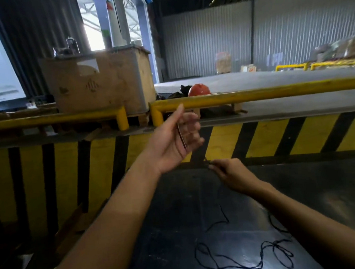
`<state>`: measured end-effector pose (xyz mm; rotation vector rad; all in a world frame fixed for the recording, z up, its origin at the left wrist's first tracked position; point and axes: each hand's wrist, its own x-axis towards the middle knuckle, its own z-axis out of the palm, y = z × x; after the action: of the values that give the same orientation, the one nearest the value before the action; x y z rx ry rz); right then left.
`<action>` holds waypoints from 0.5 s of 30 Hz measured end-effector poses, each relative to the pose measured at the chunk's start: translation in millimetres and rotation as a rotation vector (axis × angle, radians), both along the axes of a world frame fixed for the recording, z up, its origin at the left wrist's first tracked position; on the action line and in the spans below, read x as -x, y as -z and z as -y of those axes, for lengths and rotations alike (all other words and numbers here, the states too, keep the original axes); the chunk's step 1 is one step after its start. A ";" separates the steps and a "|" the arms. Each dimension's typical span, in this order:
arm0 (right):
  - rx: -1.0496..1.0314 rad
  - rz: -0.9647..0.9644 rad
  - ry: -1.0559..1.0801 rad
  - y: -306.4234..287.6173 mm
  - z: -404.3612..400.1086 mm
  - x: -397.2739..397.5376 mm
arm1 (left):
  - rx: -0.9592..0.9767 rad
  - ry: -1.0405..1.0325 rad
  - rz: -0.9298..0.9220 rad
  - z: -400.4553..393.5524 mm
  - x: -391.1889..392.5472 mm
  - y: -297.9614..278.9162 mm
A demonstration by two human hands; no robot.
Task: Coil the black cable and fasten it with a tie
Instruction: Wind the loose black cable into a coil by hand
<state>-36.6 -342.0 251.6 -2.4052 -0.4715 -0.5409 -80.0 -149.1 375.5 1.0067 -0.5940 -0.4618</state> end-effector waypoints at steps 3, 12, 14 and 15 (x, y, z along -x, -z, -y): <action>0.062 -0.047 -0.172 15.1 -5.9 21.3 | -0.039 -0.368 0.046 9.2 -17.9 -4.0; 0.266 0.047 -0.080 -55.4 63.6 25.3 | -1.158 -0.447 0.556 -8.3 -49.3 51.3; 0.169 0.170 0.000 -79.1 70.7 20.4 | -1.361 -0.287 0.576 -1.9 -42.3 54.7; 0.115 0.232 0.036 -88.4 72.1 17.4 | -1.390 -0.204 0.524 1.3 -36.9 53.2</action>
<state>-54.0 -414.2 340.0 -2.4754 -0.5735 -0.8350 -43.2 -150.4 322.2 2.5419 -0.5881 -0.3993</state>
